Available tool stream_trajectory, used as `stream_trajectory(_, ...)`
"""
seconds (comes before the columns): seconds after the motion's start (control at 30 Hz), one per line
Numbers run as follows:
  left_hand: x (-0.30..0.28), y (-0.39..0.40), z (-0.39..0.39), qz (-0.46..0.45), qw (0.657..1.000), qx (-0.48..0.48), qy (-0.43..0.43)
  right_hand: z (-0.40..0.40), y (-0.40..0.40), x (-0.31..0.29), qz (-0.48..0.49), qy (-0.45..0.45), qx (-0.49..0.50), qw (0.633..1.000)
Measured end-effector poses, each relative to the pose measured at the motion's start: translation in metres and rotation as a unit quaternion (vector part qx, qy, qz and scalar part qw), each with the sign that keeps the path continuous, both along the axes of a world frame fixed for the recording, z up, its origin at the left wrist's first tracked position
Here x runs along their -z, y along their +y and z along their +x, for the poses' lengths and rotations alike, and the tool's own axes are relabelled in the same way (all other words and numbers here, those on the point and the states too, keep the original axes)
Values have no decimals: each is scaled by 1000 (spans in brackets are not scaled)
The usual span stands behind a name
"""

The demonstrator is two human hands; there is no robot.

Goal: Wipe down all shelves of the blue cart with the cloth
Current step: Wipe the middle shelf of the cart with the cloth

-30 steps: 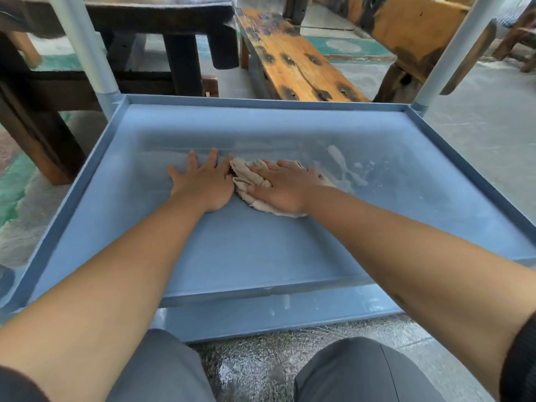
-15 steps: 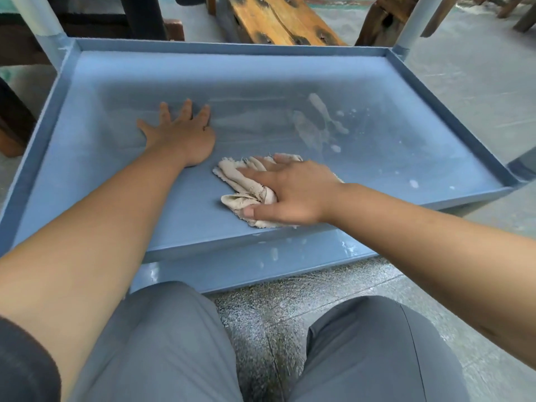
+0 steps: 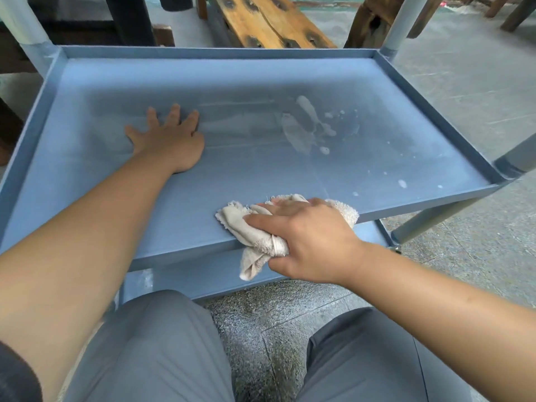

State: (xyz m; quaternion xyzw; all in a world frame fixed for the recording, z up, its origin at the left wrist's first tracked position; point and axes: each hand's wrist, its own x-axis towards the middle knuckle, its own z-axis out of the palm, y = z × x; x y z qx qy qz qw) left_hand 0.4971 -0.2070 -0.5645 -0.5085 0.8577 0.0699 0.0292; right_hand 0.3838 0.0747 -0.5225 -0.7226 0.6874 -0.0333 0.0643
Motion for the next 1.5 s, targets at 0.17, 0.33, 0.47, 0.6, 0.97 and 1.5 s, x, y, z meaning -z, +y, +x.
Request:
stream_trajectory(0.17,0,1,0,2,1000,-3,6,1,22,22,-135,20,-30,990)
stream_trajectory(0.33,1,0,1,-3,1000,-3,4,-15,37,43,-218,75,-120,966)
stream_trajectory(0.47,0,2,0,-3,1000,-5,2,-19,57,61,-222,91,-176,955)
stream_trajectory(0.6,0,2,0,-5,1000,-6,1,-20,68,69,-226,116,-181,950)
stream_trajectory(0.97,-1,2,1,-7,1000,-1,6,26,-19,60,-408,134,-204,880)
stream_trajectory(1.5,2,2,0,4,1000,4,1,-192,83,11,-123,226,-204,945)
